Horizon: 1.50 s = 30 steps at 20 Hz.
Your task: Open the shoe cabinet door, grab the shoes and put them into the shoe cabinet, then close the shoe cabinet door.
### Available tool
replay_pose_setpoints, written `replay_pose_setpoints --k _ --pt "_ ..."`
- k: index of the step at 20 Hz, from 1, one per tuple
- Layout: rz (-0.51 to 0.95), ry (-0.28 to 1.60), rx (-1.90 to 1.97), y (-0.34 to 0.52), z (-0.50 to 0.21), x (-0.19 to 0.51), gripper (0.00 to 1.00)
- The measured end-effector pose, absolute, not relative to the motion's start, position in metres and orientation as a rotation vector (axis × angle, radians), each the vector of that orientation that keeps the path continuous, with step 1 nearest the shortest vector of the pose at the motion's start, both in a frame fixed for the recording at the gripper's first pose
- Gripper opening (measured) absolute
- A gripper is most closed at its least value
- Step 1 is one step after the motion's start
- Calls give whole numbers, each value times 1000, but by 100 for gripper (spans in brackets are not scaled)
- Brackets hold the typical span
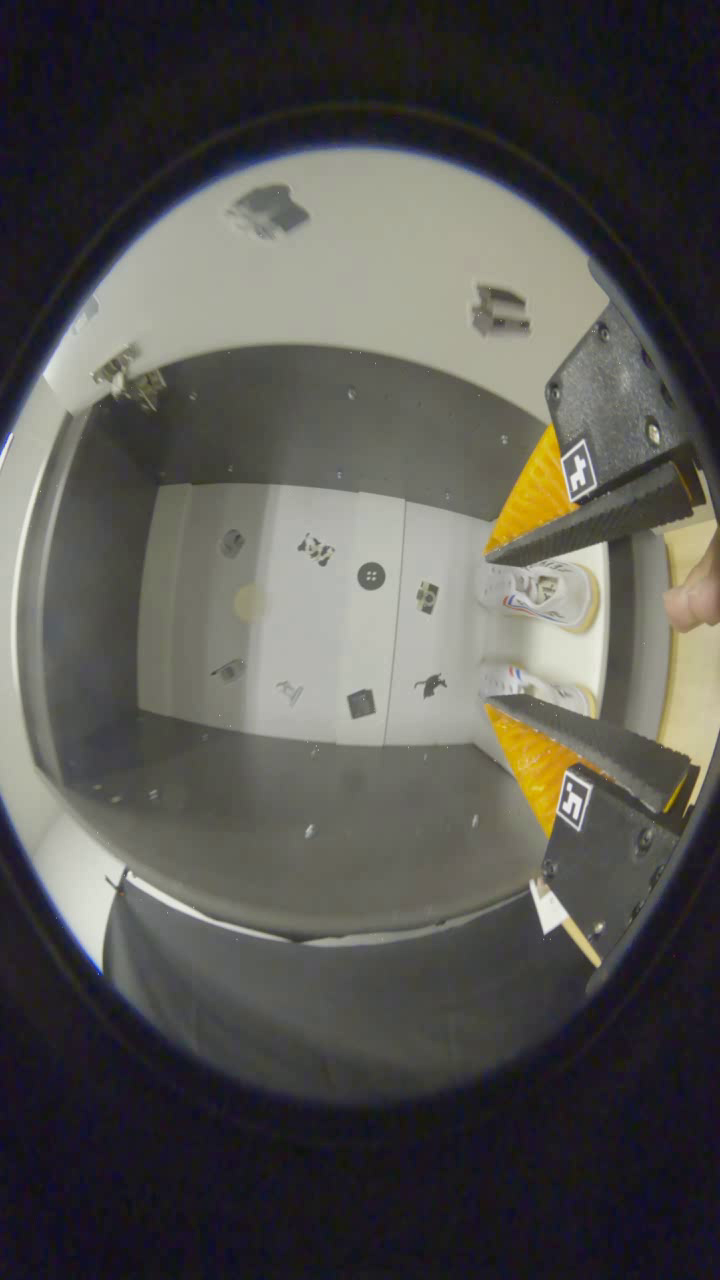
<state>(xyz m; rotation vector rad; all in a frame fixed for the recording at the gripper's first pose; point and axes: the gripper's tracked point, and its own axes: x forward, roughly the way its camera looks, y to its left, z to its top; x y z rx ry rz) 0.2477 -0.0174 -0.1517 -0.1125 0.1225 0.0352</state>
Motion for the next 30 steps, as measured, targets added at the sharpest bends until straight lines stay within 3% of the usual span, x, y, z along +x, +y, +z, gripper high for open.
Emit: replay_pose_setpoints --k 5,14,22,26,30 --pt "38 64 -61 -16 -112 118 97" --pt "29 43 -36 -76 -68 -63 97" --pt "-107 30 -101 -183 -40 -137 97" --pt "-207 41 -71 -237 -32 -145 97" --pt "-208 57 -62 -260 -26 -140 97"
